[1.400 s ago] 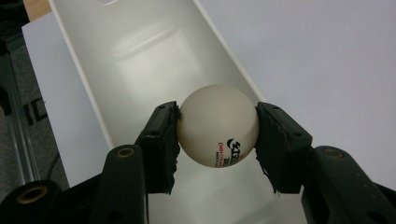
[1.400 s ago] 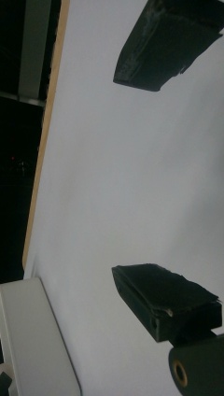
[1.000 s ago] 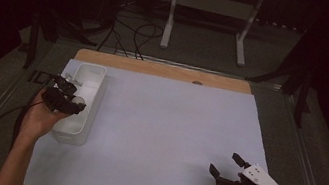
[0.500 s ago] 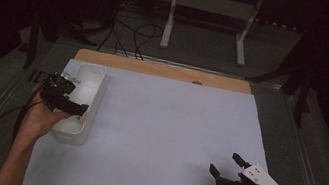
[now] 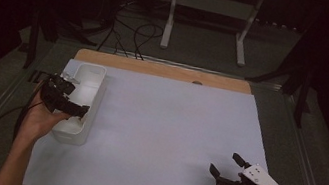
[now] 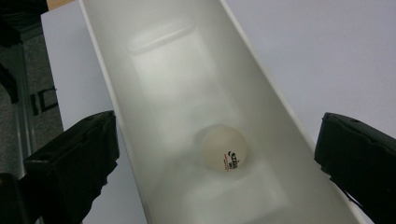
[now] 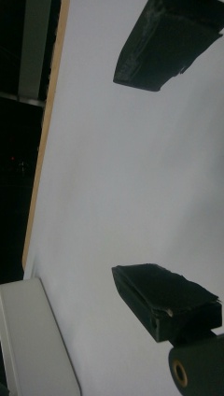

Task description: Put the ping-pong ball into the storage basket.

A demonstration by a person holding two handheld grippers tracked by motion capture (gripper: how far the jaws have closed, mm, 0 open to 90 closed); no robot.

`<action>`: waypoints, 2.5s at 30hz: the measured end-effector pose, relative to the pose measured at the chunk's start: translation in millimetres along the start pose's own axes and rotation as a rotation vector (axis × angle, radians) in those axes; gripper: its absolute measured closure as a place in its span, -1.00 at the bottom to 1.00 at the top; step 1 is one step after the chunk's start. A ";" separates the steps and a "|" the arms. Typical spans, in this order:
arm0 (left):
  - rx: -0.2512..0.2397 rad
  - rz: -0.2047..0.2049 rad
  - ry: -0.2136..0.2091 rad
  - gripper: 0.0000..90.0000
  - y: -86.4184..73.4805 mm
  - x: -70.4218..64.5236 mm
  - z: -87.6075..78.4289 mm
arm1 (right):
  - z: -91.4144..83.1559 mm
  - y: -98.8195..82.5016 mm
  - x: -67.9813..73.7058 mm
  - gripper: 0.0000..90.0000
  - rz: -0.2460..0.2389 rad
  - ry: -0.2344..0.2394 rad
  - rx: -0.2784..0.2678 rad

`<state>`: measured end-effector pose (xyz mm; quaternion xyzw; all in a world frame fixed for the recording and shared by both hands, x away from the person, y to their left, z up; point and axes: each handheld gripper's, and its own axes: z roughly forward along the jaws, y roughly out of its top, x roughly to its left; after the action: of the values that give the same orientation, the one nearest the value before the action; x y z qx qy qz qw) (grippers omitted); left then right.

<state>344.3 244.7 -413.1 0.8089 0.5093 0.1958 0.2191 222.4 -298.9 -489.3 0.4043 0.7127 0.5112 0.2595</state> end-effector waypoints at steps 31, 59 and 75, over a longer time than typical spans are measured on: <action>-0.242 0.017 -0.080 -1.00 -20.1 -19.6 -7.4 | -0.4 -0.1 -0.6 -0.84 0.003 -0.002 -0.005; -0.493 0.086 -0.167 -1.00 -59.4 -39.9 -2.5 | 1.5 -0.5 0.2 -0.84 -0.002 0.013 -0.011; -0.615 0.057 -0.185 -1.00 -90.0 -44.9 2.5 | 2.7 1.8 2.7 -0.84 -0.006 0.033 -0.027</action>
<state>261.0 238.2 -469.2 0.7331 0.3815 0.2720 0.4930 223.6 -294.9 -488.4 0.3903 0.7110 0.5265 0.2547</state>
